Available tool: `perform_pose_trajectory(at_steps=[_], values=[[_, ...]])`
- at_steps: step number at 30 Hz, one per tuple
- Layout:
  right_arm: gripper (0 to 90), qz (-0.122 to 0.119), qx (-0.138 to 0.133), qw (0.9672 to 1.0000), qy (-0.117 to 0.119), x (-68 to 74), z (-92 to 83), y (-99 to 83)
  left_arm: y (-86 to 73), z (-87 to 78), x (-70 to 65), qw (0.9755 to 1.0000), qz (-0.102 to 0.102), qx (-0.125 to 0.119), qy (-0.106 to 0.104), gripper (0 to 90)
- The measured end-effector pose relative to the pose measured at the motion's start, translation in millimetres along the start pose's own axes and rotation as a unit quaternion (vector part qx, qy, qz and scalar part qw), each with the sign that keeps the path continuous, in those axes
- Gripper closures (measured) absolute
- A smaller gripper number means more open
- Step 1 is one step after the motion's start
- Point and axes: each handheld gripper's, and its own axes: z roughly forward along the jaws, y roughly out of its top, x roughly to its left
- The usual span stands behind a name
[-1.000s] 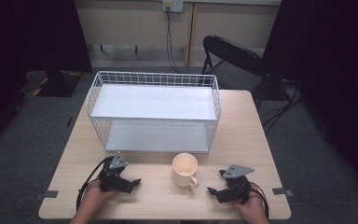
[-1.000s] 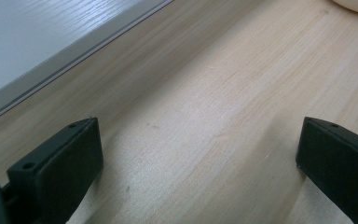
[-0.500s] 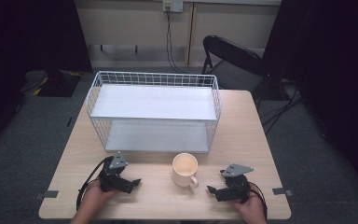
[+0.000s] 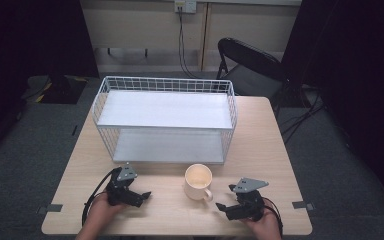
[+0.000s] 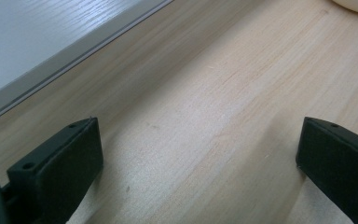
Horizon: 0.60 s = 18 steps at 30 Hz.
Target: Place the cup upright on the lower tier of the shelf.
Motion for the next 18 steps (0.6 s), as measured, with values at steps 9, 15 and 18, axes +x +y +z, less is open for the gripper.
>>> perform_pose_trajectory(at_steps=[9, 15, 18], values=[[19.1, -0.009, -0.001, 0.9999, 0.008, 10.1, 4.3, 4.4, 0.0, 0.0, 0.0, 1.0000, 0.000, 0.000, 0.000, 0.0], [19.1, -0.010, -0.006, 0.9999, 0.009, 13.0, 4.9, 6.6, 0.0, 0.0, 0.0, 1.0000, 0.000, 0.000, 0.000, 0.0], [19.1, -0.005, -0.009, 0.9999, 0.010, 13.6, 4.8, 7.9, 0.0, 0.0, 0.0, 1.0000, 0.000, 0.000, 0.000, 0.0]])
